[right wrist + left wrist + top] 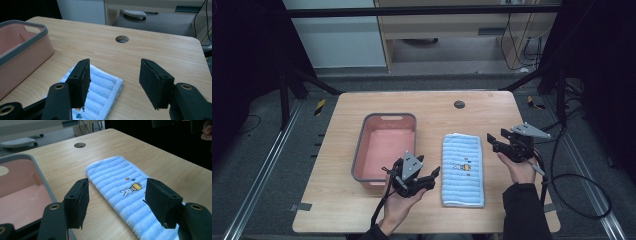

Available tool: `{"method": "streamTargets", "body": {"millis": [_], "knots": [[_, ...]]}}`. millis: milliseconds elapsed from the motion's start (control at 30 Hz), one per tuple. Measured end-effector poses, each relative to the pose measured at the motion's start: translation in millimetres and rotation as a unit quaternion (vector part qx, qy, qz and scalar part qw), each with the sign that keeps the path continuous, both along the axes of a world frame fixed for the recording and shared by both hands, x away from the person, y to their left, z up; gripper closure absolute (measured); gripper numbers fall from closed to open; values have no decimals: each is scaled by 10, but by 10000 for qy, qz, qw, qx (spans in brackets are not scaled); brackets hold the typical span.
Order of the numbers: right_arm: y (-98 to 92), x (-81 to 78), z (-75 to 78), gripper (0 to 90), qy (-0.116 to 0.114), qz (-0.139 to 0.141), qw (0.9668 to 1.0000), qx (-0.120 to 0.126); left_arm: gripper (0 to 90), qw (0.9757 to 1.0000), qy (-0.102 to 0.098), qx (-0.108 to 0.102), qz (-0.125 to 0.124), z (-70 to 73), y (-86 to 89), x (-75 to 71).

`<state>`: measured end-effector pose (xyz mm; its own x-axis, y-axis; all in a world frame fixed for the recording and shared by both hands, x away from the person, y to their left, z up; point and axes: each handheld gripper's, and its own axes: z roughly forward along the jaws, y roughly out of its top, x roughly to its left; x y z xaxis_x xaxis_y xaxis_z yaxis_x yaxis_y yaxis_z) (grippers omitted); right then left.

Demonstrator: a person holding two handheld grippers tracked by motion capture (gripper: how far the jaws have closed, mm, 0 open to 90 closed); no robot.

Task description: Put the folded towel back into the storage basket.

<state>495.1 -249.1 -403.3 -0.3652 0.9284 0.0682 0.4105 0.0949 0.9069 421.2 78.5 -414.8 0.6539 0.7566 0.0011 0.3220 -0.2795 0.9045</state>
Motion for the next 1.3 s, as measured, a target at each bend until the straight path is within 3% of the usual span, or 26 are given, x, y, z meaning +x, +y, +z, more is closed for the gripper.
{"method": "streamTargets", "body": {"millis": [467, 800, 1300], "knots": [[9, 108, -134, 432, 198, 19, 9998, 14, 394, 9996, 222, 143, -86, -206, -167, 3], [72, 220, -348, 438, 443, 46, 9988, -216, 430, 9986, 467, 230, -92, -386, -253, 30], [132, 347, -564, 466, 647, 67, 9976, -250, 467, 9967, 707, 393, -40, -634, -340, 87]]}}
